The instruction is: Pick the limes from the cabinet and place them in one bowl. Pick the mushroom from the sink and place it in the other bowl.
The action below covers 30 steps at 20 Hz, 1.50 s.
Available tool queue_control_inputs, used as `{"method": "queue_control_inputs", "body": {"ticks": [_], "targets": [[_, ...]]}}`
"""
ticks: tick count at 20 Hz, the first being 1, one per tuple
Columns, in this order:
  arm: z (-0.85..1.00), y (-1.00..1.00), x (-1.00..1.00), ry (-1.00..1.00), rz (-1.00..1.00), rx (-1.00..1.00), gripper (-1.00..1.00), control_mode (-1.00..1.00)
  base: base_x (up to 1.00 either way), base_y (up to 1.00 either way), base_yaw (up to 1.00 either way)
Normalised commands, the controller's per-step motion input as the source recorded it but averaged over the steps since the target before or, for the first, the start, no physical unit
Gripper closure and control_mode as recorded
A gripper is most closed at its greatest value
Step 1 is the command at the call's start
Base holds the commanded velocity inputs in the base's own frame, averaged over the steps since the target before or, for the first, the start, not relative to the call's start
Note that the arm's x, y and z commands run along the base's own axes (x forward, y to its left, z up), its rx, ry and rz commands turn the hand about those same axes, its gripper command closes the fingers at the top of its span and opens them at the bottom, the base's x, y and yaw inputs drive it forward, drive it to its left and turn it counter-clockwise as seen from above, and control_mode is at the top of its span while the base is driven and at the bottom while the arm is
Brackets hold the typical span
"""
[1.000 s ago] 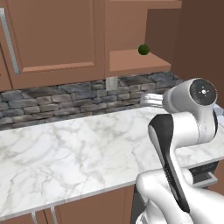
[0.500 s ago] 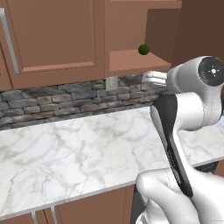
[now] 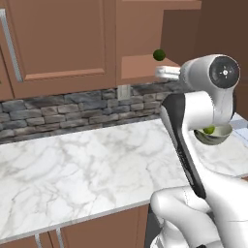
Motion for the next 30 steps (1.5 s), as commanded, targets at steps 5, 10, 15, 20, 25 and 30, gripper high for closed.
{"method": "queue_control_inputs", "body": {"ticks": [5,10,15,20,25,30], "targets": [[0.3,-0.15,0.58,0.01,0.0,-0.05,-1.0,-1.0,0.0,0.0,0.0],[0.07,-0.12,0.38,0.14,-0.02,0.0,-1.0,-1.0,0.0,0.0,0.0],[-0.01,-0.03,0.36,0.04,-0.08,0.0,-1.0,-1.0,0.0,0.0,0.0],[-0.08,-0.03,0.47,0.01,-0.06,-0.01,-1.0,-1.0,0.0,0.0,0.0],[-0.03,-0.1,0.53,0.0,0.0,0.0,-1.0,-1.0,0.0,0.0,0.0],[-0.11,-0.01,0.62,0.0,0.0,-0.01,-1.0,-1.0,0.0,0.0,0.0]]}}
